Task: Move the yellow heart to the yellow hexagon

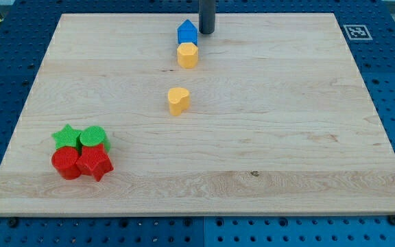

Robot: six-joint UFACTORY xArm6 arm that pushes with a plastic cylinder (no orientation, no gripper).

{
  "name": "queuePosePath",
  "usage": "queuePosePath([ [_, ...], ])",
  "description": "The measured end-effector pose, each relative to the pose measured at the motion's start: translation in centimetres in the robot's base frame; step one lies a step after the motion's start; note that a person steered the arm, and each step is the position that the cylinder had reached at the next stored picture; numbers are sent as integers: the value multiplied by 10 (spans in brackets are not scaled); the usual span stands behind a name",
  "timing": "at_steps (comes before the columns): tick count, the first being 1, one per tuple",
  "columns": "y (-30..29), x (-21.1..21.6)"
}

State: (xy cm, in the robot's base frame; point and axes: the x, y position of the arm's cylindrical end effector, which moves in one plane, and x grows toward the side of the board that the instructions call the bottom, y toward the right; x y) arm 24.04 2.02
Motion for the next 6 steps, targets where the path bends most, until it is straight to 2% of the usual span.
queuePosePath([
  [1,23,0],
  [6,186,63],
])
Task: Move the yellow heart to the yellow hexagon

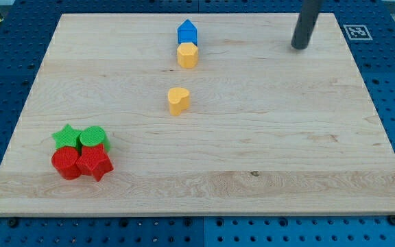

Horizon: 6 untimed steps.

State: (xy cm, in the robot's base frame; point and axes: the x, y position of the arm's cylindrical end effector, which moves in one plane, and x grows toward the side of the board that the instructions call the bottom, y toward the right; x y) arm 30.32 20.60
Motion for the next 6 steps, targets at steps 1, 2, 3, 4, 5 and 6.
queuePosePath([
  [1,2,37],
  [2,-18,76],
  [3,-40,103],
  [4,-66,114],
  [5,-88,115],
  [6,-115,133],
])
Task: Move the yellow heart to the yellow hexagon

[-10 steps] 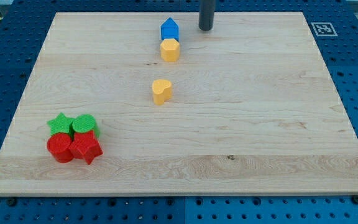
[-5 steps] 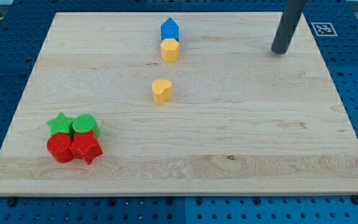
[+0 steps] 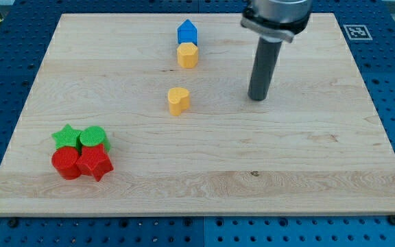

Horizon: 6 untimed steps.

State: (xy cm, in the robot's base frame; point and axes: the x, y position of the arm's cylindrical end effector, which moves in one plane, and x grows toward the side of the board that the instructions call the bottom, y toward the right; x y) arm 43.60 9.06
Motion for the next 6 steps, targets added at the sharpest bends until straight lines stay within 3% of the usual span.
queuePosePath([
  [1,-16,56],
  [2,-73,74],
  [4,-166,60],
  [6,-168,44],
])
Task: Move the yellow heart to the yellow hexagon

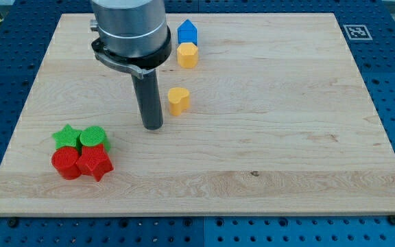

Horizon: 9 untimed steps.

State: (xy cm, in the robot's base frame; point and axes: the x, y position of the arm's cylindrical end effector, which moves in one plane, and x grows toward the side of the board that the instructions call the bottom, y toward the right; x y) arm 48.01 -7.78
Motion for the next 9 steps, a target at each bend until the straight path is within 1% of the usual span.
queuePosePath([
  [1,3,-17],
  [3,62,-23],
  [4,77,-24],
  [6,77,-49],
  [7,91,-60],
  [9,100,-70],
])
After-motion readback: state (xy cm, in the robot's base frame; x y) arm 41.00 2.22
